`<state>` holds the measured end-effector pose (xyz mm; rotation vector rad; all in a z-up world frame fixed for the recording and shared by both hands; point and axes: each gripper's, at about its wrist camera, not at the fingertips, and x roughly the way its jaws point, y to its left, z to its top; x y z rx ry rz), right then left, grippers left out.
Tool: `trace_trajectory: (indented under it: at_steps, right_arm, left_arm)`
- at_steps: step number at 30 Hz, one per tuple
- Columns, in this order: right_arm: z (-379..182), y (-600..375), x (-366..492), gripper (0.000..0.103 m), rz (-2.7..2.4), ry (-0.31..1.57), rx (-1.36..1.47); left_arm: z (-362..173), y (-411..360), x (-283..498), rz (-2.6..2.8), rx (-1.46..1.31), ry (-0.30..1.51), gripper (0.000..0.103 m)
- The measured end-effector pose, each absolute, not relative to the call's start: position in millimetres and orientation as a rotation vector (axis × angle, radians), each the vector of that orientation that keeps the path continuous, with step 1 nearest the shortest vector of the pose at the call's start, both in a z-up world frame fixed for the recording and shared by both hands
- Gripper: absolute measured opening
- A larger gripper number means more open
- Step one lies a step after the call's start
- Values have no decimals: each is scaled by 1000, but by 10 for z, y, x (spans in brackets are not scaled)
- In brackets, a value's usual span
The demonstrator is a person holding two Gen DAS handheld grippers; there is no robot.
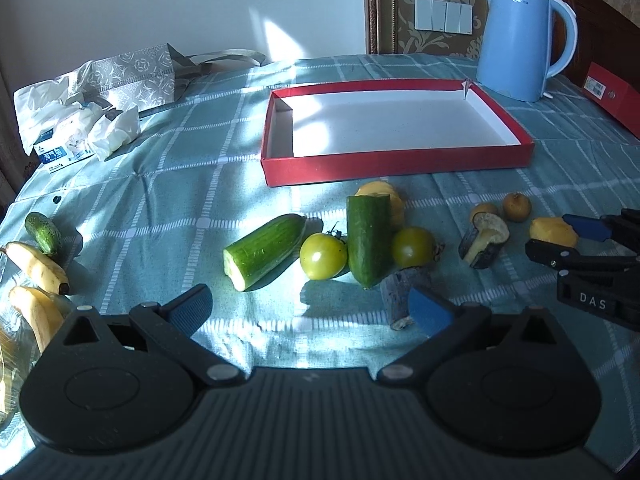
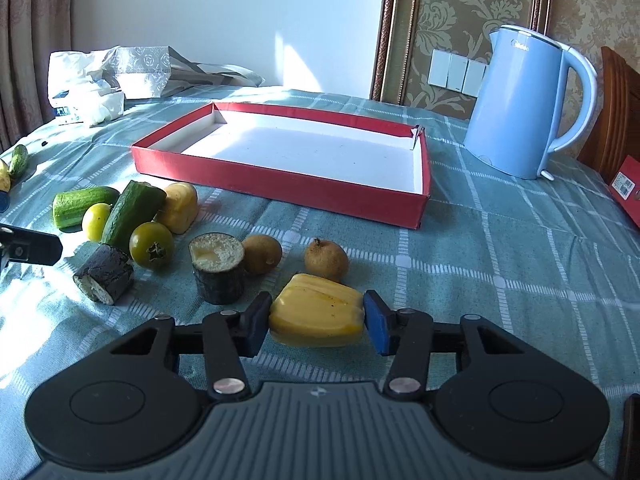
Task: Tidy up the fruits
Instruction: 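Grasp yellow pepper piece with right tool while left tool grasps dark eggplant chunk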
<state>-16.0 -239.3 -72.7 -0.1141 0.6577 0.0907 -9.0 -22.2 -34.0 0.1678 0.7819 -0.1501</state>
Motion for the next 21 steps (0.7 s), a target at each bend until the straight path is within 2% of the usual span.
trace_trajectory:
  at_steps: [12, 13, 14, 16, 21]
  right_arm:
    - [-541, -2789, -382, 49, 21, 629, -84]
    - [-534, -2812, -389, 49, 17, 627, -82]
    - [-528, -2829, -392, 49, 16, 627, -81]
    - [-529, -2860, -392, 49, 20, 634, -82]
    - [-534, -2948, -407, 49, 20, 634, -75]
  left_arm:
    - [-513, -662, -6, -178, 126, 817, 102]
    - [-538, -686, 9, -170, 126, 827, 94]
    - [-563, -706, 26, -170, 124, 838, 81]
    - [-624, -729, 78, -143, 111, 876, 72]
    - [-684, -695, 111, -125, 52, 901, 71]
